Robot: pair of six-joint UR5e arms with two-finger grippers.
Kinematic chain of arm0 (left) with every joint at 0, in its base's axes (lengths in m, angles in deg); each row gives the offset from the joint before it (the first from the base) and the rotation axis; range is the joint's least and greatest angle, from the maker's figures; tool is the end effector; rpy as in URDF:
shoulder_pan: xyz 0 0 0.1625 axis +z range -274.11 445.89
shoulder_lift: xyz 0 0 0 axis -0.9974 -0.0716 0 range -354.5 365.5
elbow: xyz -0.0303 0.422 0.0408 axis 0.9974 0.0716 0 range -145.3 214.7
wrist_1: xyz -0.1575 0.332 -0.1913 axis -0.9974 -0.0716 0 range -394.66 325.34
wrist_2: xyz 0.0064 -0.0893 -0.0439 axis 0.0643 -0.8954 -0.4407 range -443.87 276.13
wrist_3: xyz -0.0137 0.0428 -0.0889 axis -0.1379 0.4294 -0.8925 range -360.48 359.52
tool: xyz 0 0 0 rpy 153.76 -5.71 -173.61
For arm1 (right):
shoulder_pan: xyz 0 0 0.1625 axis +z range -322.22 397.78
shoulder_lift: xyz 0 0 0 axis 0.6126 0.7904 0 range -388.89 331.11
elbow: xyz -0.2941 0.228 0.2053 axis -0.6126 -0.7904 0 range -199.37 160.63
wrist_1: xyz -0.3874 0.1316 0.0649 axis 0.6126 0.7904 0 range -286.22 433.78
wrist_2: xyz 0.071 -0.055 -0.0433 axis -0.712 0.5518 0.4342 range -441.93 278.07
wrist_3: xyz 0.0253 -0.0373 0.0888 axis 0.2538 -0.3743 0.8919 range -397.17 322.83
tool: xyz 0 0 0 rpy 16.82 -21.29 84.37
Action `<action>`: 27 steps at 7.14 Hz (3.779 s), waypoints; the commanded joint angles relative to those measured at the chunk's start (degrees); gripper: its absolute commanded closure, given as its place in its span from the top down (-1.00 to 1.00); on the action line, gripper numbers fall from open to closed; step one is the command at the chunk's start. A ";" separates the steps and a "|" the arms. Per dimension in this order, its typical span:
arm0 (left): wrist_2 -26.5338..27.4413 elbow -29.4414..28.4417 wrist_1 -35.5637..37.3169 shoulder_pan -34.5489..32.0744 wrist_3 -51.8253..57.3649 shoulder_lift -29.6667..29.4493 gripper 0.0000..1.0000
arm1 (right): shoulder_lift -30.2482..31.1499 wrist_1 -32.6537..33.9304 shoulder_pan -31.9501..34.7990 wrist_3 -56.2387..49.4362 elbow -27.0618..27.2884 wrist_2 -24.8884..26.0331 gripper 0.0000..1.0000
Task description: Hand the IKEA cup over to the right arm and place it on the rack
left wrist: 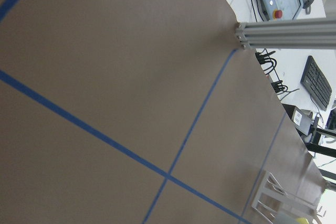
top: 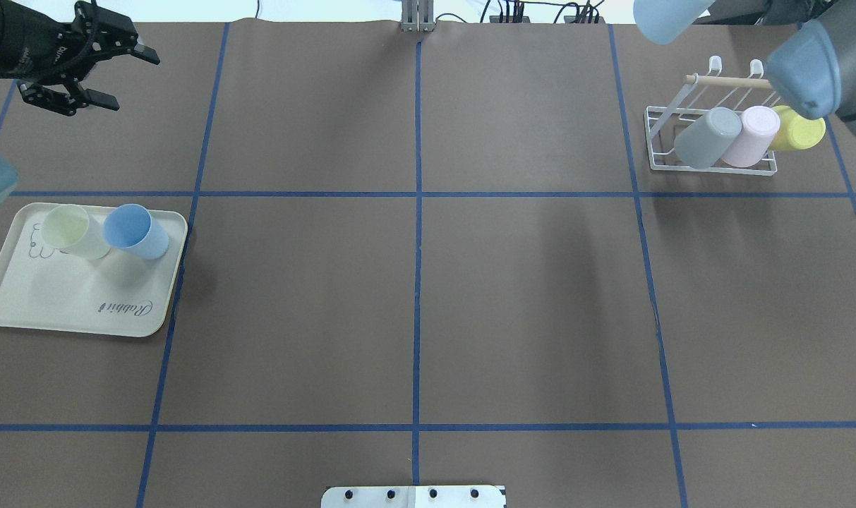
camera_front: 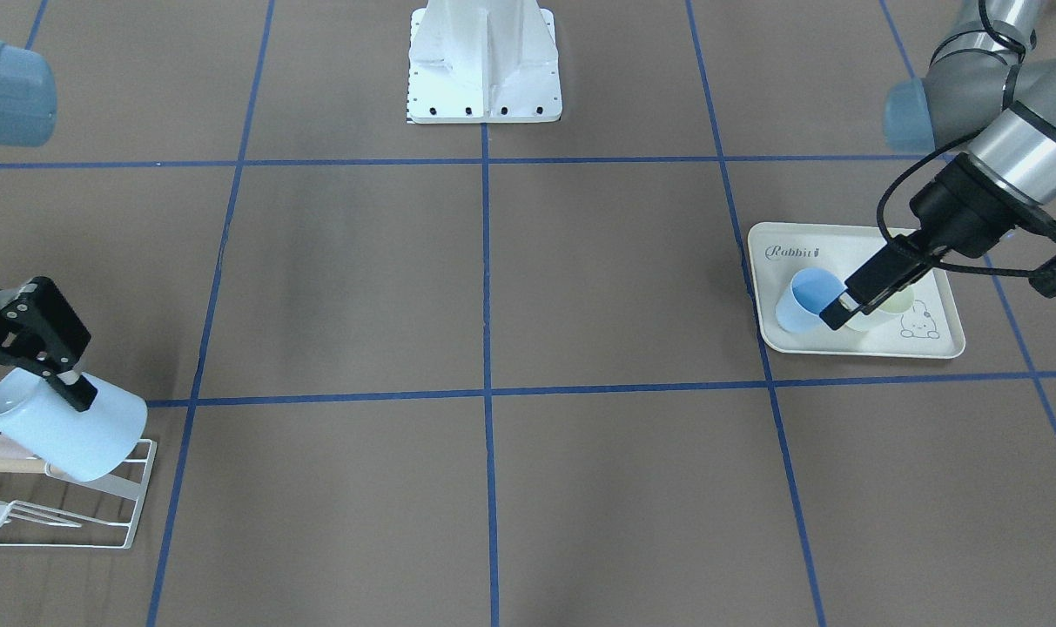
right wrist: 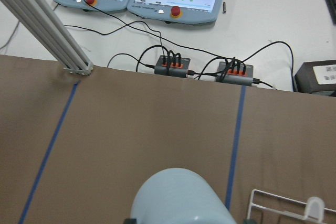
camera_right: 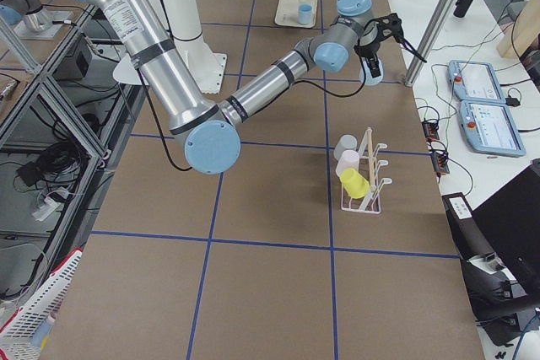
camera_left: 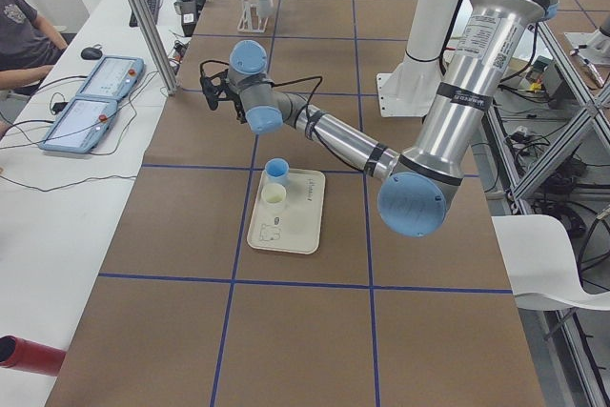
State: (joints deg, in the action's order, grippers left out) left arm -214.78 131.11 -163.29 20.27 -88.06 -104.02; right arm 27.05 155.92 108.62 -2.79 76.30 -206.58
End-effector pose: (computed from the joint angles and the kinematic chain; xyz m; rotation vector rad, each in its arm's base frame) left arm 0.1879 -0.5798 0.3339 0.0760 1.2570 -0.5550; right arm -0.1467 -0.6557 0.2455 0.4607 -0.8680 -0.0070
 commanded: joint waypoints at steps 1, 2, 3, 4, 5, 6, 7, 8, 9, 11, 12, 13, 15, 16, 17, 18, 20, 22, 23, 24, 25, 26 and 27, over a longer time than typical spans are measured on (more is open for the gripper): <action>2.94 0.09 3.21 -0.47 6.61 1.67 1.00 | -6.76 8.91 4.98 -9.23 -11.65 -0.15 -0.47; 2.94 0.09 3.99 -0.39 6.72 1.86 1.00 | -6.98 8.83 5.61 -12.82 -16.52 -0.59 -0.47; 3.38 0.26 5.22 -0.21 6.89 1.86 1.00 | -7.24 8.65 5.71 -12.68 -19.53 -0.86 -0.48; 3.47 0.26 5.32 -0.12 6.81 1.86 1.00 | -7.42 8.48 5.53 -12.68 -22.08 -1.12 -0.48; 3.47 0.35 5.32 -0.12 6.81 1.86 1.00 | -7.42 8.39 5.01 -12.76 -23.93 -2.25 -0.48; 3.47 0.61 5.32 -0.12 6.81 1.86 1.00 | -7.42 8.30 4.40 -12.94 -24.56 -2.35 -0.48; 3.47 0.61 5.32 -0.03 6.81 1.86 1.00 | -7.42 7.00 3.78 -12.77 -25.87 -2.27 -0.48; 3.56 0.61 5.32 -0.12 6.81 1.86 1.00 | -7.42 5.24 3.43 -12.59 -26.93 -2.26 -0.48; 3.47 0.61 5.32 -0.12 6.81 1.86 1.00 | -7.51 5.05 3.34 -12.68 -27.55 -2.26 -0.49; 3.47 1.05 5.32 -0.12 6.81 1.95 1.00 | -7.16 4.18 2.20 -12.68 -27.64 -2.18 -0.48; 3.47 1.05 5.32 -0.03 6.81 1.95 1.00 | -7.07 3.21 2.02 -12.59 -28.43 -2.26 -0.48; 3.47 1.31 5.41 -0.03 6.81 1.95 1.00 | -7.07 2.94 1.67 -12.68 -29.04 -2.18 -0.49; 3.47 1.40 5.32 -0.03 6.81 2.64 1.00 | -6.89 2.94 1.40 -12.68 -29.31 -2.00 -0.48; 3.47 1.40 5.32 -0.03 6.89 3.35 1.00 | -6.81 2.94 0.88 -12.68 -29.31 -1.91 -0.36; 3.56 1.40 5.41 0.05 11.16 5.18 1.00 | -6.72 2.94 0.35 -12.68 -29.31 -1.74 0.13; 3.56 1.40 5.41 -0.21 15.99 7.64 1.00 | -6.72 2.94 0.35 -12.59 -29.31 -1.74 0.69; 5.04 1.49 5.41 -0.21 24.34 13.95 1.00 | -6.11 2.94 0.35 -12.50 -28.88 -2.00 0.98; 5.66 1.49 5.41 0.40 29.83 20.64 1.00 | -6.01 2.94 0.52 -12.42 -28.44 -2.35 0.98; 6.28 1.23 5.41 0.75 29.75 22.15 1.00 | -6.01 3.03 0.70 -12.24 -27.22 -2.35 0.98; 6.19 0.44 5.41 3.02 29.22 22.51 1.00 | -6.10 3.11 1.31 -12.33 -25.55 -2.44 0.98; 6.19 0.09 5.41 4.87 28.52 22.51 1.00 | -6.10 3.38 1.40 -12.24 -24.75 -2.53 0.98; 6.11 0.09 5.32 5.76 27.82 22.43 1.00 | -5.84 3.38 1.49 -11.98 -24.39 -2.96 0.98; 6.11 -0.44 5.41 6.64 27.81 22.43 0.99 | -5.75 3.38 1.49 -11.54 -24.22 -3.75 0.98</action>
State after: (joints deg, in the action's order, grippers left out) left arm -208.65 131.16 -157.92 25.63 -59.91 -81.62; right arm 21.15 159.26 110.05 -14.76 51.65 -209.56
